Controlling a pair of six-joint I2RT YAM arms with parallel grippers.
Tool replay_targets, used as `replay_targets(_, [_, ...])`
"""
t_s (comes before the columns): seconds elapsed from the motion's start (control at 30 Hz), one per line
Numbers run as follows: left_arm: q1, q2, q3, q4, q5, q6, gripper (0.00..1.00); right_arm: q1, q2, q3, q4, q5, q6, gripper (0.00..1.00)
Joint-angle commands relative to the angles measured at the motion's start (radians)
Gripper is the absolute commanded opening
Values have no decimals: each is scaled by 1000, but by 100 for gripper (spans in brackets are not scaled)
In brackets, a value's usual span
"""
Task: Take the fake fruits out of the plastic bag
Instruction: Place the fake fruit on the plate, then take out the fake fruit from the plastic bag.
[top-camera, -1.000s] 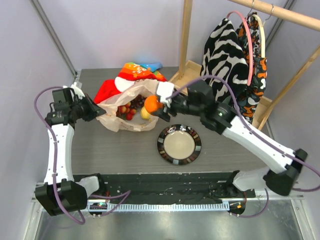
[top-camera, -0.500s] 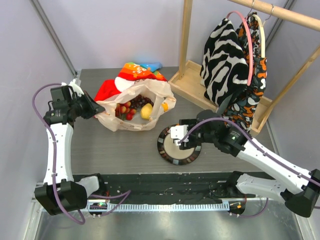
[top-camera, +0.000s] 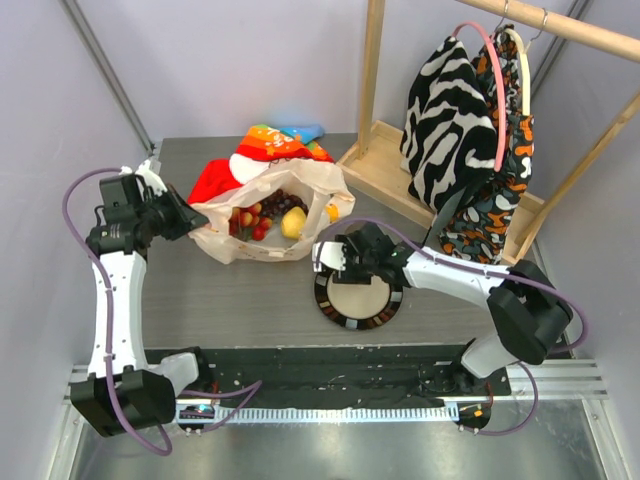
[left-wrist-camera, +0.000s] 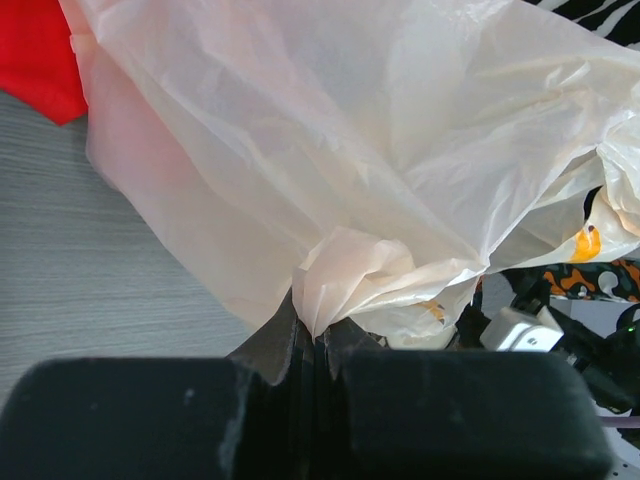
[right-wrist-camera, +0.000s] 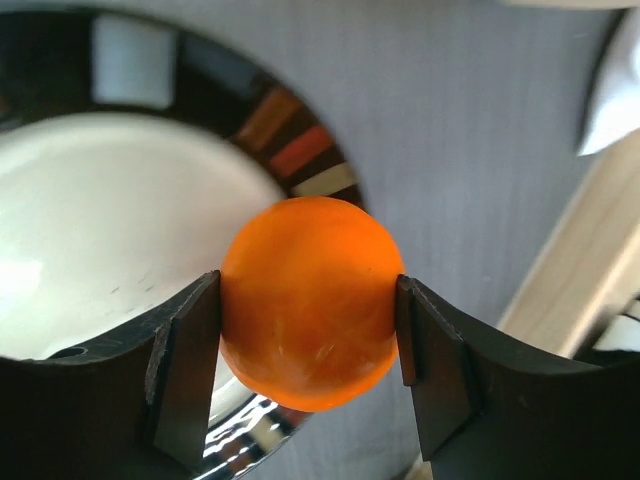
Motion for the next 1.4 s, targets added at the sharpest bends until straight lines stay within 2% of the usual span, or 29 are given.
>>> replay_targets(0.0, [8,-30,-30,19,5,12,1,-1,13,52,117,50,19,17])
replay_targets(0.13, [8,-34,-50,25,11,6,1,-1,39,42,136,27,28,21])
replay_targets(0.17, [8,-31,-50,26,11,6,1,-1,47,42,138,29,31,26])
replay_targets(0.2, [8,-30,-50,28,11,6,1,-1,56,45,143,33,36,35])
replay_targets(0.3, [8,-25,-44,28,10,8,1,-2,84,61,143,44,63,45])
replay_targets(0.33, [8,-20,-41,28,10,8,1,-1,84,70,129,41,74,53])
replay_targets(0.4, [8,-14,-38,32,10,8,1,-1,83,78,114,23,88,61])
replay_targets(0.43, [9,-13,-38,32,10,9,1,-1,80,96,77,13,90,69])
replay_targets(0.47, [6,-5,-36,37,10,8,1,-1,64,110,54,-20,99,89])
replay_targets(0.5, [9,-4,-36,37,11,8,1,-1,54,125,29,-30,106,92])
replay_targets(0.77, [8,15,-30,54,19,0,1,-1,-88,315,-234,-154,200,93])
replay_targets(0.9, [9,27,-27,57,17,-5,1,-2,-109,529,-343,-270,226,93])
replay_targets(0.97, [8,32,-28,57,19,-12,1,-2,-108,605,-399,-378,226,91])
replay_targets(1.1, [8,15,-47,49,39,-20,1,5,-53,706,-313,-447,310,80])
replay_targets(1.23, [8,-30,-91,37,45,-14,1,9,73,713,-190,-471,402,67])
replay_targets(1.37, [8,-46,-111,34,74,-23,1,30,211,742,-81,-505,459,60])
